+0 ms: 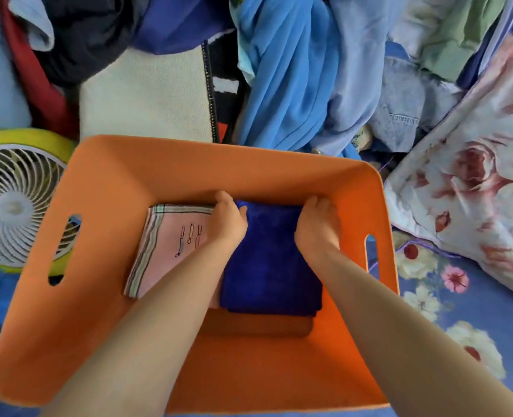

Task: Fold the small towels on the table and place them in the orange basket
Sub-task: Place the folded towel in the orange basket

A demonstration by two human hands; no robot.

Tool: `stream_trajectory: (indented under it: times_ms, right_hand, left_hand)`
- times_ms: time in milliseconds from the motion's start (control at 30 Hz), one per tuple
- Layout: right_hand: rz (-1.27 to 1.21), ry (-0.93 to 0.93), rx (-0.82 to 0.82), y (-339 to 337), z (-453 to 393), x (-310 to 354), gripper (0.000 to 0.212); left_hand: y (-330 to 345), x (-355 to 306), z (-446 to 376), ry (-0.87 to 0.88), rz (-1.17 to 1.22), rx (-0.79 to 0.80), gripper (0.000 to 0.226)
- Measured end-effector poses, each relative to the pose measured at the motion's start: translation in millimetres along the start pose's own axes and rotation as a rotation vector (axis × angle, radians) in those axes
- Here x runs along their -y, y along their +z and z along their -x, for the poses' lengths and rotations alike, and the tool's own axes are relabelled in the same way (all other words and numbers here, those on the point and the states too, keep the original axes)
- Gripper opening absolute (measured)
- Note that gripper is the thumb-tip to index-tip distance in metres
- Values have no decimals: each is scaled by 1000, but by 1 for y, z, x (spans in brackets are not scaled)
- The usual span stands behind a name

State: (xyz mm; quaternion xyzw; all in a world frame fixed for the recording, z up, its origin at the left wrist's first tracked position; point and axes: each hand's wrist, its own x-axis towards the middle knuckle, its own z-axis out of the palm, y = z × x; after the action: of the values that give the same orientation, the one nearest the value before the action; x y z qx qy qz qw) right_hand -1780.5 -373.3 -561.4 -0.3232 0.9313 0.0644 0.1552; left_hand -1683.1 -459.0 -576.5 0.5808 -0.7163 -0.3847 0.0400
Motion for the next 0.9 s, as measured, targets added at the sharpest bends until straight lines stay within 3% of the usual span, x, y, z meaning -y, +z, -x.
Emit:
stream_trajectory:
  times_ms: [133,167,233,333,467,733,900]
  right_hand:
    - [50,-27,-297,25,10,3,23]
    - [44,-78,-278,26,13,2,19]
    - [46,-185,-212,34,20,-3,35]
    - [-42,-314,-50,56,19,-9,45]
    - [-133,-218,91,65,13,-14,55]
    - [-124,-199,252,53,14,-12,59]
    - [-101,-242,223,-1,32,-7,53]
  left_hand:
    - [14,14,0,51,-48,-102,35]
    - [17,20,5,161,-124,-129,34]
    - [26,35,13,469,-289,-146,30]
    - [29,54,18,705,-693,26,56]
    - [23,65,17,571,-922,315,77]
    - [17,46,23,481,-953,350,74]
    - [-14,6,48,446,-927,173,53]
